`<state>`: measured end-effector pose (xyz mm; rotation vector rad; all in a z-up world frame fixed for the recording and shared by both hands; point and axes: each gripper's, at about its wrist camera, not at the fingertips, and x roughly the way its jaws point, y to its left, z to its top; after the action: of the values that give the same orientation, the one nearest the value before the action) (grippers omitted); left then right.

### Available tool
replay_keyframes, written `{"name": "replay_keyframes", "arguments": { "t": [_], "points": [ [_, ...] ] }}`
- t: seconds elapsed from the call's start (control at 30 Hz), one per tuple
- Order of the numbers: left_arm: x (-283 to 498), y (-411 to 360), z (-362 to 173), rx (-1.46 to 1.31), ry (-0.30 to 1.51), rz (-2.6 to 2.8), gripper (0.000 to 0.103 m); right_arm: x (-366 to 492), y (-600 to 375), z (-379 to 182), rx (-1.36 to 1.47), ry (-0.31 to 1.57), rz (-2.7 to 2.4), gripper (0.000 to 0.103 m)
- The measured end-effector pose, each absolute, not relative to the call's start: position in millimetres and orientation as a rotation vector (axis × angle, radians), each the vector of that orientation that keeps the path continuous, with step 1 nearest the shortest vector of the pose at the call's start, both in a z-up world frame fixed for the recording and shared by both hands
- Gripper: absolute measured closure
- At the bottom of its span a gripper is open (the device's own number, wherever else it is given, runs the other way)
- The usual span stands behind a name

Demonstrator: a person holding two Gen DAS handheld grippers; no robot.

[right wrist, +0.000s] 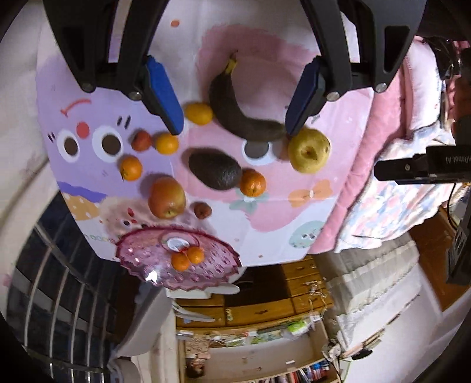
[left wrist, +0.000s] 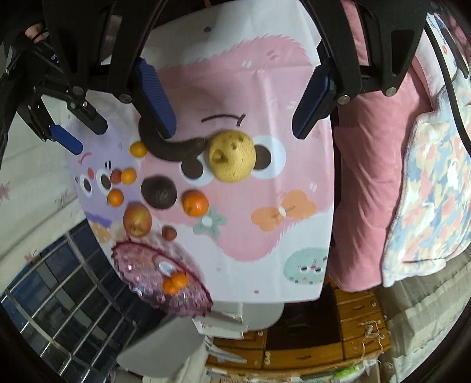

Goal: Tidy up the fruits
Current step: 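Move the right gripper back to the dark banana, then grasp the dark banana with the right gripper while the left gripper grasps the yellow pear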

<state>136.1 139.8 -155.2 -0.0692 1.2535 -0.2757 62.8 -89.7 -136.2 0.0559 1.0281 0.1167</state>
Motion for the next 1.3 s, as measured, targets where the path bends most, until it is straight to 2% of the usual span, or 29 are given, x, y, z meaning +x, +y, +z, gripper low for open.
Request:
{"name": "replay_keyframes", "arguments": {
  "t": [0.4, 0.83, 1.3],
  "points": [
    [136.7, 144.7, -192.9, -0.056, 1.380, -0.268, 0.023, 33.4, -50.7, -158.2, -0.171, 1.065, 0.058, 0.031],
    [162.9, 131.4, -215.8, -0.038, 1.454, -0.218, 0.019, 54.1, -21.6, -184.5, -0.440, 1.076, 0.154, 0.031],
    [207.4, 93.0, -268.5, 0.011, 1.590, -0.166, 0.017, 97.5, -34.9, -237.8, -0.502, 1.164, 0.368, 0.032]
  ]
}}
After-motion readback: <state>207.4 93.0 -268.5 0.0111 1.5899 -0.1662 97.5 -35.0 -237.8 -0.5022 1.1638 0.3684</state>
